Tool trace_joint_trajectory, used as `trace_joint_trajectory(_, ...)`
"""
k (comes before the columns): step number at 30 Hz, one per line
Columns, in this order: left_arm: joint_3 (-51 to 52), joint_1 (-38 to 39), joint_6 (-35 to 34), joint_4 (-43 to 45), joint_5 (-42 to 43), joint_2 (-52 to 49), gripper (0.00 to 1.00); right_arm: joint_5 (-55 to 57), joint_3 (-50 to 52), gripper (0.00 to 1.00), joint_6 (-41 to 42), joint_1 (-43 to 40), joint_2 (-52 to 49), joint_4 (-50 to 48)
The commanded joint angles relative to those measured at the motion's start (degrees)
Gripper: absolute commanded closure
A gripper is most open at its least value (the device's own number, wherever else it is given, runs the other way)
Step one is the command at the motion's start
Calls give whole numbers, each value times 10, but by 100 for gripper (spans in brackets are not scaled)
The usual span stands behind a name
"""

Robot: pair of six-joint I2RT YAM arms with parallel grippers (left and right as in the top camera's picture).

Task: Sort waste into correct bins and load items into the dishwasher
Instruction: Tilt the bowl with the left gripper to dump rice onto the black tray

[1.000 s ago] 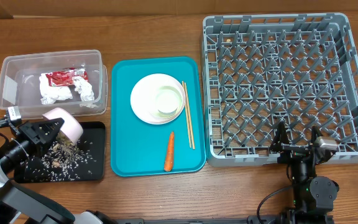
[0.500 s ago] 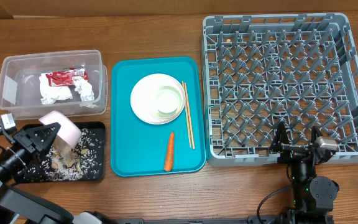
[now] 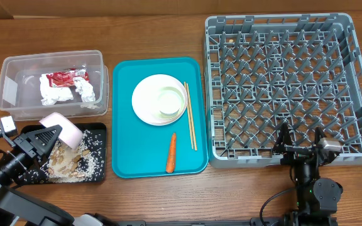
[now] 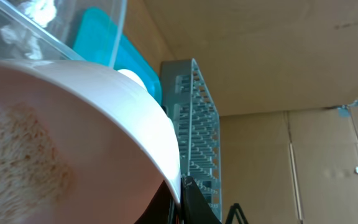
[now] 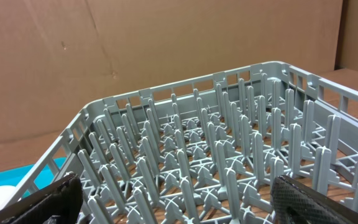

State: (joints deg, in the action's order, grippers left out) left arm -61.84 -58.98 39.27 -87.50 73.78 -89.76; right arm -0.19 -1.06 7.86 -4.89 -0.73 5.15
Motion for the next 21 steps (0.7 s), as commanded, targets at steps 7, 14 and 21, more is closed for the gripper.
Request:
trace_joint_trajectory(7,3,-4,44,-35,72,14,96,-4,6,0,-2,-2,6,-3)
trace_joint_trajectory(14,3,-40,48,-24,90,14,96,-4,6,0,-2,-2,6,-3)
trace_joint_trajectory(21,3,-84,74,-45,81,14,96,-4,6,0,-2,-2,6,-3)
